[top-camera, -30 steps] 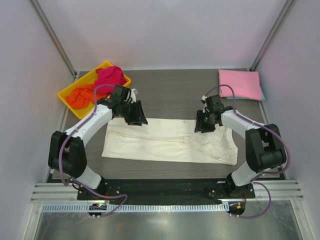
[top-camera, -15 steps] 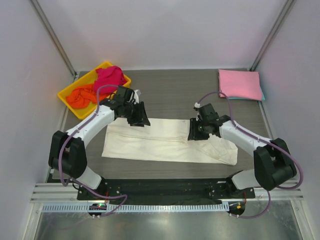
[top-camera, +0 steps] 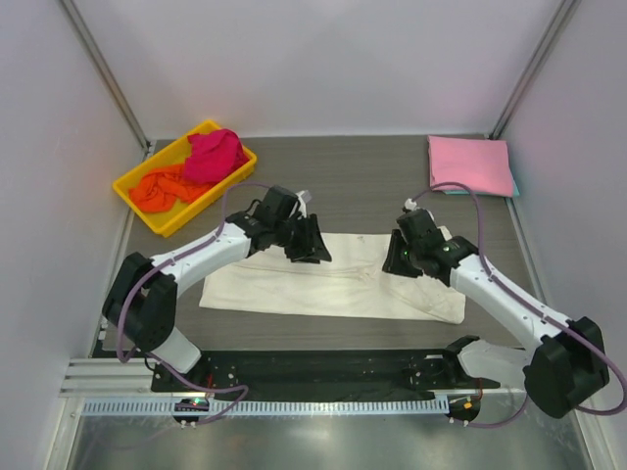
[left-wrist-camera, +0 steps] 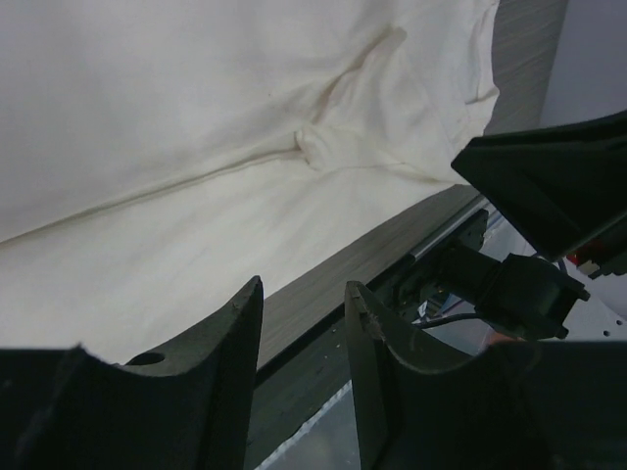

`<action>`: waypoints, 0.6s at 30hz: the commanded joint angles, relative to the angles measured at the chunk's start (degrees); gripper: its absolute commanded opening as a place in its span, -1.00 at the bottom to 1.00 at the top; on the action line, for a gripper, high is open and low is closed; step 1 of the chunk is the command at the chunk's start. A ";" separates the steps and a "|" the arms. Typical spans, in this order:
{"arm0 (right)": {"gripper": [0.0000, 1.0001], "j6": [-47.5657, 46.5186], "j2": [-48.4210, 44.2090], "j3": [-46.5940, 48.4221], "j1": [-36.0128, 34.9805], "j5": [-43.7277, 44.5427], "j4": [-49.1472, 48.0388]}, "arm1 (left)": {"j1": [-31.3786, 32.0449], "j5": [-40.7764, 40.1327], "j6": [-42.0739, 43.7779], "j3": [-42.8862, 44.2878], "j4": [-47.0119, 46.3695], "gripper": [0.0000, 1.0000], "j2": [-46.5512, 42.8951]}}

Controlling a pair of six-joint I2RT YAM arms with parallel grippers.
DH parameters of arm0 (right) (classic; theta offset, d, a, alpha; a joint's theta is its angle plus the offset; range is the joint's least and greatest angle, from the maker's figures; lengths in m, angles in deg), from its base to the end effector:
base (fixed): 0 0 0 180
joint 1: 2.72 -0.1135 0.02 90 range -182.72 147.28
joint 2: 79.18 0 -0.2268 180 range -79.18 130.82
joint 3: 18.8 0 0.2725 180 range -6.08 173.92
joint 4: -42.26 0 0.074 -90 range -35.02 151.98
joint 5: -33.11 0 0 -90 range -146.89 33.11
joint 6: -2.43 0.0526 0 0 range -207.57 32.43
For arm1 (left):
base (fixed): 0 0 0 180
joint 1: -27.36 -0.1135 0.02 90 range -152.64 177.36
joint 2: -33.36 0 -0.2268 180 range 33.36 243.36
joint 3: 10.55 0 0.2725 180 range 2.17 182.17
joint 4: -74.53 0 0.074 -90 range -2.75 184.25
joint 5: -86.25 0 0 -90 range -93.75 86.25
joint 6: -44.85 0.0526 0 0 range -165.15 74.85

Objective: Fold and stack the t-shirts
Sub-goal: Fold the tshirt

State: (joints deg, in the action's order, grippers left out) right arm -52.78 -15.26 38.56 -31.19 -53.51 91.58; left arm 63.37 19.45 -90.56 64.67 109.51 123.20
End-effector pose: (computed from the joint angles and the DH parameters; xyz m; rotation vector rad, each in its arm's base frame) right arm 0.2318 0.1222 0.1813 0.1657 2.5773 0.3507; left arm 0.2809 -0.2298 0.1783 -0.0178 2.6736 -1.0546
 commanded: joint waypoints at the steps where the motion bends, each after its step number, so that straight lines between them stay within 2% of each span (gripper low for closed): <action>1: -0.35 -6.72 6.20 6.32 4.10 3.40 -1.36 | 1.43 1.93 -5.39 0.95 -7.76 -0.19 1.12; 3: -0.36 -7.97 8.66 7.21 9.36 -1.51 -2.75 | 1.43 1.15 -4.87 1.13 -6.62 -0.19 0.51; 7: -0.36 -13.05 13.05 8.00 14.22 -7.94 -6.10 | 1.26 -1.58 -2.67 1.31 -3.54 -0.19 -0.81; 10: -0.33 -16.14 18.40 9.50 14.58 -12.24 -6.37 | 0.56 -2.10 -1.44 1.66 -2.05 -0.19 -0.20; 14: -0.21 -17.91 20.71 8.98 14.76 -14.18 -9.34 | -2.69 -0.88 -0.91 2.54 0.06 -0.19 1.30; 18: -0.17 -19.22 23.79 9.93 14.84 -15.16 -11.55 | -4.72 -0.79 0.40 4.03 2.25 -0.19 1.65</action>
State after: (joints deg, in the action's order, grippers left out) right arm -69.04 7.30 46.11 -16.37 -66.08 83.96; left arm 60.07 18.29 -92.15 65.74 109.89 124.93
